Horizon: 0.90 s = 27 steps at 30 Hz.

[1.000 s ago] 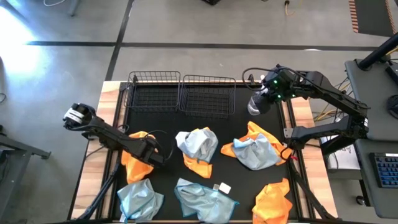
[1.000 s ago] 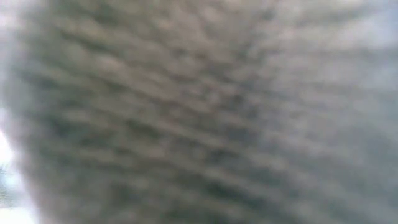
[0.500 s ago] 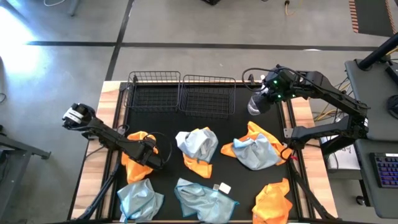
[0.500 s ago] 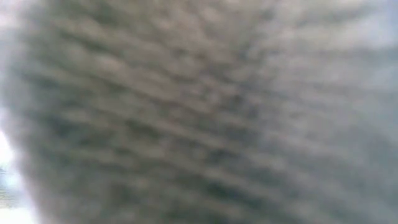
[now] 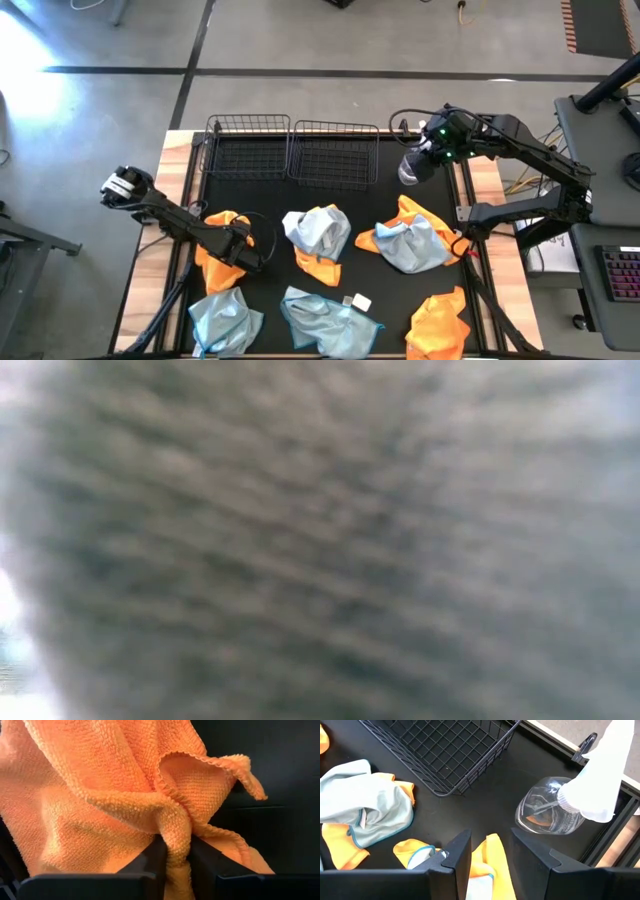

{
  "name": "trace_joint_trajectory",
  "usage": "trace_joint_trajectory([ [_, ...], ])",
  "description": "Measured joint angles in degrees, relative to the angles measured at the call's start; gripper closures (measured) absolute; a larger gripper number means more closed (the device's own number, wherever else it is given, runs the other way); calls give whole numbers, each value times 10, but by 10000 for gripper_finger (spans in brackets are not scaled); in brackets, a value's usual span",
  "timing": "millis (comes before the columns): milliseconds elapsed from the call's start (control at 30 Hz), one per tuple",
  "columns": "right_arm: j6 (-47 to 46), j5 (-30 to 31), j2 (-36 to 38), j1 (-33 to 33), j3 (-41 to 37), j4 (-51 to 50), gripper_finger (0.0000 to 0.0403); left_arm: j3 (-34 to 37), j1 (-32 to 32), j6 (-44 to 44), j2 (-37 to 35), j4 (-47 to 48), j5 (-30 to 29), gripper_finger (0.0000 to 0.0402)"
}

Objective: Sort microfiber towel by color & place in baskets
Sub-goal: Put the yellow microfiber cloth into the left black wire basket

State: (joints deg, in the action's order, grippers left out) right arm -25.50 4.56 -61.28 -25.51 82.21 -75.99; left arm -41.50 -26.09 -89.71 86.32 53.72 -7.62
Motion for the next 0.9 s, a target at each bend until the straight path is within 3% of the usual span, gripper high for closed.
trace_joint_trajectory([
  [433,0,1,0,0,0,2,277,-11,0,-3,1,-2,1,397],
  [700,0,1,0,0,0,20,277,-76,0,38,1,11,-8,399],
  [900,0,1,0,0,0,20,277,-158,0,57,1,97,-51,399],
])
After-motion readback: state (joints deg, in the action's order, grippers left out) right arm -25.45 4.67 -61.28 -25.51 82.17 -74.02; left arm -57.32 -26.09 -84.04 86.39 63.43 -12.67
